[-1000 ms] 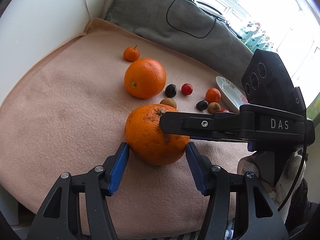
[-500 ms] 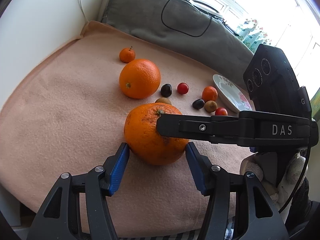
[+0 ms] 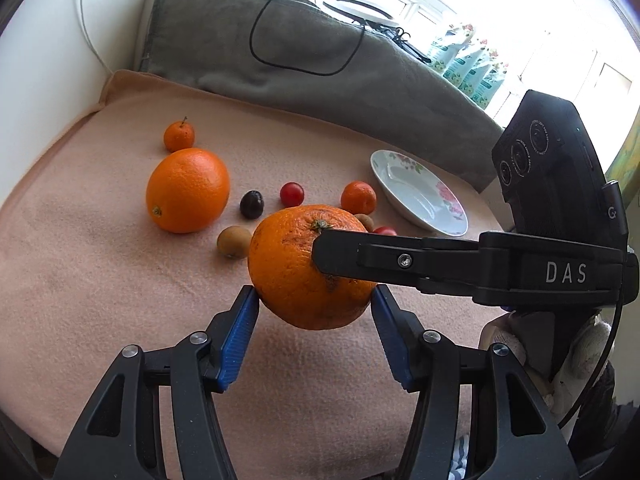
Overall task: Organize fruits
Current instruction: 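Carry the orange with the left tool into the white bowl and release, then move the right tool to the small brown kiwi and grasp it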
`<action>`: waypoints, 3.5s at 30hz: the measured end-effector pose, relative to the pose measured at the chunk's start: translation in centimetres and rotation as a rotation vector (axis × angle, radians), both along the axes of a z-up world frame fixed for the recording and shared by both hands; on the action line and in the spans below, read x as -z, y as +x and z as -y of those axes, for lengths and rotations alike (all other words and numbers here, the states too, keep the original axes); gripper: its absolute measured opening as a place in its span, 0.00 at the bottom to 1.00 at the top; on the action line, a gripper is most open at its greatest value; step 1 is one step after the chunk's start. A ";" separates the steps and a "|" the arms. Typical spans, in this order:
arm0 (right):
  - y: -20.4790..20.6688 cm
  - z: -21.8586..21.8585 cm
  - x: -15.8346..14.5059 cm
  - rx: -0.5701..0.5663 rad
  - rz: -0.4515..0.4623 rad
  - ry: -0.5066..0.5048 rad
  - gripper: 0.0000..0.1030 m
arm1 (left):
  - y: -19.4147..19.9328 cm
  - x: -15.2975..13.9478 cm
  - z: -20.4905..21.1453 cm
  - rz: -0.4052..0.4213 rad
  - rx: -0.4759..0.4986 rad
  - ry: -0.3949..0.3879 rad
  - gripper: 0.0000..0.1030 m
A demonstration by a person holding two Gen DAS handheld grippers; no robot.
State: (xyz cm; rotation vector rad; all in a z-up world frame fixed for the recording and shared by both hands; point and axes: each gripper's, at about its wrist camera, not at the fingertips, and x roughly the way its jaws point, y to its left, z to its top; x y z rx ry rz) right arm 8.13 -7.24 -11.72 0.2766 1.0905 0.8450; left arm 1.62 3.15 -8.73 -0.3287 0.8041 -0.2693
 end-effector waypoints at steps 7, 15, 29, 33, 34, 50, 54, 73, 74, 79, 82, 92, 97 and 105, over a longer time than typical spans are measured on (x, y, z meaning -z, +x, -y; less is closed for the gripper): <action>1.3 5.2 -1.4 0.098 0.033 0.001 0.63 | 2.6 -1.4 4.2 0.032 0.091 0.001 0.56; 3.1 11.2 -2.5 0.190 0.052 -0.009 0.63 | 5.9 -2.2 8.7 0.043 0.182 0.002 0.56; 7.3 16.9 -2.0 0.275 0.012 0.000 0.63 | 10.2 -1.7 13.1 0.011 0.244 0.022 0.56; 8.3 17.6 -1.2 0.288 -0.017 0.000 0.63 | 10.9 -1.1 13.7 -0.011 0.250 0.033 0.56; 8.5 17.6 -1.0 0.292 -0.028 0.001 0.63 | 11.1 -1.0 13.8 -0.015 0.250 0.033 0.56; 7.1 21.0 -5.2 0.433 0.159 -0.024 0.70 | 10.0 -2.2 13.3 0.047 0.231 0.098 0.56; 5.9 20.8 -5.4 0.435 0.189 -0.055 0.70 | 9.5 -2.4 12.9 0.059 0.220 0.109 0.56; 2.2 18.6 -4.7 0.386 0.232 -0.089 0.70 | 4.0 -2.1 3.5 0.068 0.039 0.169 0.56; 2.2 18.4 -4.6 0.381 0.229 -0.087 0.70 | 3.7 -2.0 3.1 0.066 0.027 0.168 0.56; 2.1 16.5 -4.1 0.323 0.212 -0.094 0.70 | 2.6 -1.6 1.4 0.049 -0.014 0.168 0.56; 2.1 14.9 -3.9 0.282 0.217 -0.114 0.70 | 1.8 -1.0 0.6 0.033 -0.028 0.163 0.56; 1.9 10.1 -3.2 0.163 0.226 -0.180 0.61 | 1.4 0.5 -1.4 0.002 -0.066 0.129 0.56; 2.5 7.6 -2.5 0.099 0.230 -0.259 0.52 | 1.5 1.1 -2.0 -0.007 -0.069 0.111 0.56; 4.4 4.7 -1.0 0.015 0.204 -0.364 0.42 | 2.3 2.0 -2.4 -0.029 -0.059 0.078 0.48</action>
